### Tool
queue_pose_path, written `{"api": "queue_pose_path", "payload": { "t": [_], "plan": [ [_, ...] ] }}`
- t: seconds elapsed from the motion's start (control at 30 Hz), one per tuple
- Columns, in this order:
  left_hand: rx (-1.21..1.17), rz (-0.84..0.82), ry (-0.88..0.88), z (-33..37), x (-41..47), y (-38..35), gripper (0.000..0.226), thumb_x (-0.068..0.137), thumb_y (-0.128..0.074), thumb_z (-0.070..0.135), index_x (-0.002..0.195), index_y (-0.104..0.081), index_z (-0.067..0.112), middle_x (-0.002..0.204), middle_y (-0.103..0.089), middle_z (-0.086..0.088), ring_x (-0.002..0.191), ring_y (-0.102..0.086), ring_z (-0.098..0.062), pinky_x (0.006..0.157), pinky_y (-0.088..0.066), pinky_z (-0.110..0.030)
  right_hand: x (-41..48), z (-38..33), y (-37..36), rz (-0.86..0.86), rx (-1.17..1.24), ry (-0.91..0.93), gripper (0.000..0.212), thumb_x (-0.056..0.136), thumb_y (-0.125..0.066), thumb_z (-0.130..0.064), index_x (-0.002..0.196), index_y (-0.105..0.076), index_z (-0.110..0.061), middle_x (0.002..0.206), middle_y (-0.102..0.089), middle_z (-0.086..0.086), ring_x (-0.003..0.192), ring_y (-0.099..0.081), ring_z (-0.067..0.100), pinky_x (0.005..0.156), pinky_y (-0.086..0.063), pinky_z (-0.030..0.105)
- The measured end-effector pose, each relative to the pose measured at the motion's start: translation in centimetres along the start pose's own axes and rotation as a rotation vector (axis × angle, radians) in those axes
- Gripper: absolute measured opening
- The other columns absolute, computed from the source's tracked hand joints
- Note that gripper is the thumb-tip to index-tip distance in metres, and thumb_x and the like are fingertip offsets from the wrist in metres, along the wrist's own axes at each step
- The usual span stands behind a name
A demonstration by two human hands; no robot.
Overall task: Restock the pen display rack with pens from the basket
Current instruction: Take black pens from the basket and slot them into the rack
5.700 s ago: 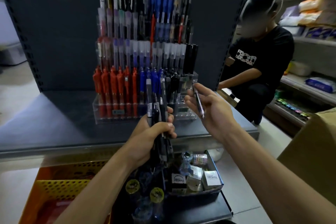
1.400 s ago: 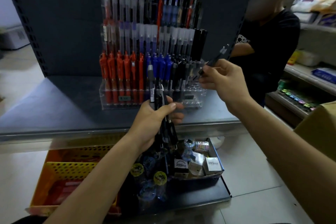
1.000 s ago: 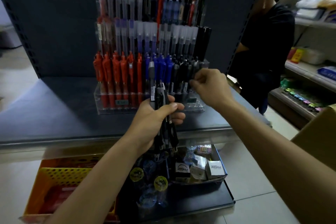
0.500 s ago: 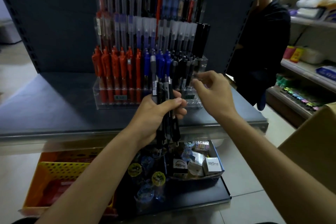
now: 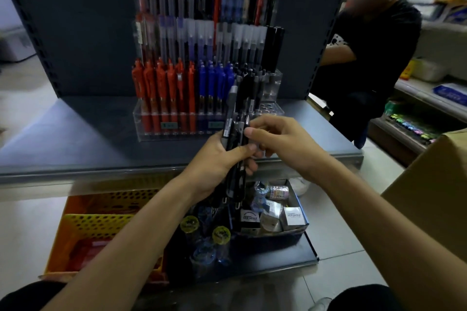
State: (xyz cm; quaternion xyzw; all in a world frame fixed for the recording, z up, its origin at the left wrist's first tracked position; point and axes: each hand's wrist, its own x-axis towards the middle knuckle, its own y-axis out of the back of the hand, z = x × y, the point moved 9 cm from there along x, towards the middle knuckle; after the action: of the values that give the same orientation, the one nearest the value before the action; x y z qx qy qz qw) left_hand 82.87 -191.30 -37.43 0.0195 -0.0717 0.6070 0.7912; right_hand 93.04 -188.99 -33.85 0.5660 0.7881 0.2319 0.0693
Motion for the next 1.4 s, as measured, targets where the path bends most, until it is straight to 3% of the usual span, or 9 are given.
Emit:
{"api": "queue_pose_path", "payload": {
  "t": [0.27, 0.43, 0.53, 0.67, 0.83, 0.97, 1.13, 1.27, 1.4],
  "plan": [
    [-0.037, 0.003, 0.027, -0.3, 0.5, 0.7, 0.012, 0.094, -0.059, 0.018, 0.092, -0.069, 0.012, 0.082, -0.073, -0.01, 0.074, -0.069, -0.022, 0.071, -0.055, -0.031, 0.8, 0.0, 1.8, 0.152, 0.123, 0.001, 0.01, 0.096, -0.058, -0.013, 0.087, -0.061, -0.011, 0.07, -0.063, 0.005, 0.066, -0.061, 0.016, 0.062, -0.052, 0.024],
    [-0.055, 0.024, 0.018, -0.3, 1.1, 0.7, 0.012, 0.095, -0.057, 0.013, 0.102, -0.067, 0.01, 0.094, -0.075, -0.009, 0.075, -0.07, -0.022, 0.074, -0.058, -0.033, 1.2, 0.2, 3.2, 0.261, 0.257, 0.036, 0.015, 0.095, -0.06, -0.01, 0.108, -0.053, -0.008, 0.076, -0.069, 0.014, 0.063, -0.066, 0.019, 0.062, -0.057, 0.028],
    [-0.105, 0.091, 0.021, -0.3, 1.4, 1.1, 0.019, 0.094, -0.059, 0.012, 0.109, -0.064, 0.001, 0.09, -0.074, -0.008, 0.072, -0.069, -0.019, 0.067, -0.056, -0.029, 0.8, -0.7, 3.2, 0.277, 0.048, 0.184, 0.021, 0.094, -0.055, -0.003, 0.111, -0.051, -0.014, 0.079, -0.07, 0.013, 0.07, -0.07, 0.023, 0.067, -0.059, 0.035],
    [-0.121, 0.119, 0.034, -0.3, 1.5, 1.3, 0.015, 0.092, -0.062, 0.014, 0.103, -0.064, 0.005, 0.089, -0.075, -0.008, 0.07, -0.07, -0.02, 0.066, -0.056, -0.031, 0.2, -1.5, 2.1, 0.264, -0.415, 0.316, 0.039, 0.086, -0.054, -0.001, 0.114, -0.067, -0.025, 0.096, -0.07, -0.006, 0.08, -0.067, 0.006, 0.075, -0.056, 0.03],
    [-0.187, 0.088, 0.06, -0.2, 1.3, 0.9, 0.019, 0.095, -0.058, 0.016, 0.106, -0.064, 0.003, 0.097, -0.075, -0.012, 0.077, -0.073, -0.024, 0.068, -0.059, -0.031, -0.2, -2.2, 3.3, 0.391, -0.626, 0.37, 0.024, 0.084, -0.065, -0.022, 0.106, -0.066, -0.032, 0.09, -0.069, -0.017, 0.076, -0.064, 0.004, 0.07, -0.055, 0.037],
    [-0.349, 0.089, 0.085, -0.1, 1.2, 1.0, 0.025, 0.095, -0.054, 0.015, 0.111, -0.063, -0.002, 0.1, -0.074, -0.015, 0.068, -0.072, -0.019, 0.061, -0.059, -0.027, 0.2, -1.3, 4.5, 0.456, -0.614, 0.323, 0.013, 0.087, -0.068, -0.026, 0.097, -0.059, -0.026, 0.079, -0.065, -0.014, 0.068, -0.063, 0.009, 0.065, -0.053, 0.04],
    [-0.281, 0.174, 0.045, 0.3, 1.4, 2.3, 0.011, 0.095, -0.056, 0.018, 0.09, -0.061, 0.009, 0.079, -0.072, -0.005, 0.053, -0.063, -0.012, 0.05, -0.053, -0.024, 0.8, 0.4, 6.3, 0.534, -0.328, 0.211, 0.015, 0.094, -0.063, -0.03, 0.088, -0.058, -0.017, 0.065, -0.061, 0.008, 0.061, -0.058, 0.027, 0.062, -0.051, 0.046],
    [-0.247, 0.172, 0.032, -0.1, 1.5, 2.4, 0.03, 0.09, -0.06, 0.032, 0.069, -0.047, 0.014, 0.054, -0.044, 0.003, 0.041, -0.041, -0.009, 0.042, -0.038, -0.023, 2.3, 0.1, 7.7, 0.576, -0.234, 0.172, 0.021, 0.094, -0.062, -0.027, 0.087, -0.065, -0.008, 0.071, -0.059, 0.013, 0.069, -0.059, 0.031, 0.068, -0.053, 0.053],
    [-0.239, 0.145, 0.062, -0.2, 1.6, 2.2, 0.035, 0.086, -0.063, 0.041, 0.071, -0.044, 0.015, 0.051, -0.034, 0.005, 0.04, -0.031, -0.009, 0.04, -0.031, -0.022, 4.2, -0.5, 8.1, 0.585, -0.222, 0.14, 0.022, 0.095, -0.06, -0.023, 0.083, -0.065, -0.005, 0.073, -0.065, 0.02, 0.072, -0.062, 0.039, 0.065, -0.054, 0.053]
  ]
}}
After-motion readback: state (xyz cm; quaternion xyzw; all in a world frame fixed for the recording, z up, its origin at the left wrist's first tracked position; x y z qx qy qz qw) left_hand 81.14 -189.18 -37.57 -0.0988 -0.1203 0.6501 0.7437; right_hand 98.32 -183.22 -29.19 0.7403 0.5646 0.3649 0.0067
